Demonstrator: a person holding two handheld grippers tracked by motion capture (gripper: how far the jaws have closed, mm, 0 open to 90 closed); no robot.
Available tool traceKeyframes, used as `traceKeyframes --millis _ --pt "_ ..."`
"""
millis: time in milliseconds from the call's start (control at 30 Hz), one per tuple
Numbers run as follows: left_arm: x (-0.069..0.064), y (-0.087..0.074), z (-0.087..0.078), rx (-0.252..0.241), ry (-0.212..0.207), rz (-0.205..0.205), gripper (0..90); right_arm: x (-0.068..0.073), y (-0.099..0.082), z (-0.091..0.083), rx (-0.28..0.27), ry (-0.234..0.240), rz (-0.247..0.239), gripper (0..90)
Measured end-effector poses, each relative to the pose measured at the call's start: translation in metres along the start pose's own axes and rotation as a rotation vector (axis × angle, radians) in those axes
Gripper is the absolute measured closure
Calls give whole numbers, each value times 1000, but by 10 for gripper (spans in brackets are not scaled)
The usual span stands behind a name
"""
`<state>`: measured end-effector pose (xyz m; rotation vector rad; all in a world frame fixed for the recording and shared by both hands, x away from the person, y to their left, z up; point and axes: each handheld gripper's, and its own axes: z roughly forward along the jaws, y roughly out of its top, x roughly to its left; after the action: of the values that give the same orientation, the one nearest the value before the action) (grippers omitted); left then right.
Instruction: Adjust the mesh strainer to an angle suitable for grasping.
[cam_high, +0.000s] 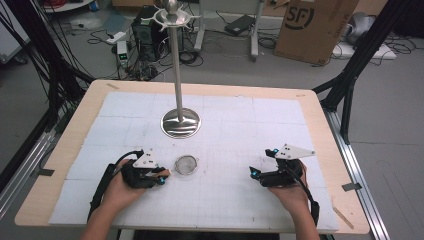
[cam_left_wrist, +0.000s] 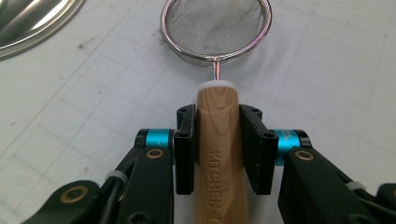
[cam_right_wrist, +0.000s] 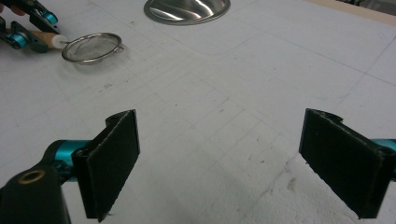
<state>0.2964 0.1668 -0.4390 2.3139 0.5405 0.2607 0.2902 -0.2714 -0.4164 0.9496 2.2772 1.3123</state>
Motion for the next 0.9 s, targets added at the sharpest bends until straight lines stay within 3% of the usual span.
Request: traceKeyframes --millis 200,267,500,700,900 --pt "-5 10 14 -32 -56 -13 685 -1 0 -1 -7 5 2 113" --pt "-7 14 19 -44 -77 5 685 -1 0 -1 -7 7 1 114" --pt "-18 36 38 -24 -102 50 685 -1 0 -1 -7 16 0 142" --pt "-26 52 55 -35 -126 66 685 -1 1 -2 -17 15 3 142" --pt "-32 67 67 -15 -137 91 685 -1 1 -2 -14 18 2 142"
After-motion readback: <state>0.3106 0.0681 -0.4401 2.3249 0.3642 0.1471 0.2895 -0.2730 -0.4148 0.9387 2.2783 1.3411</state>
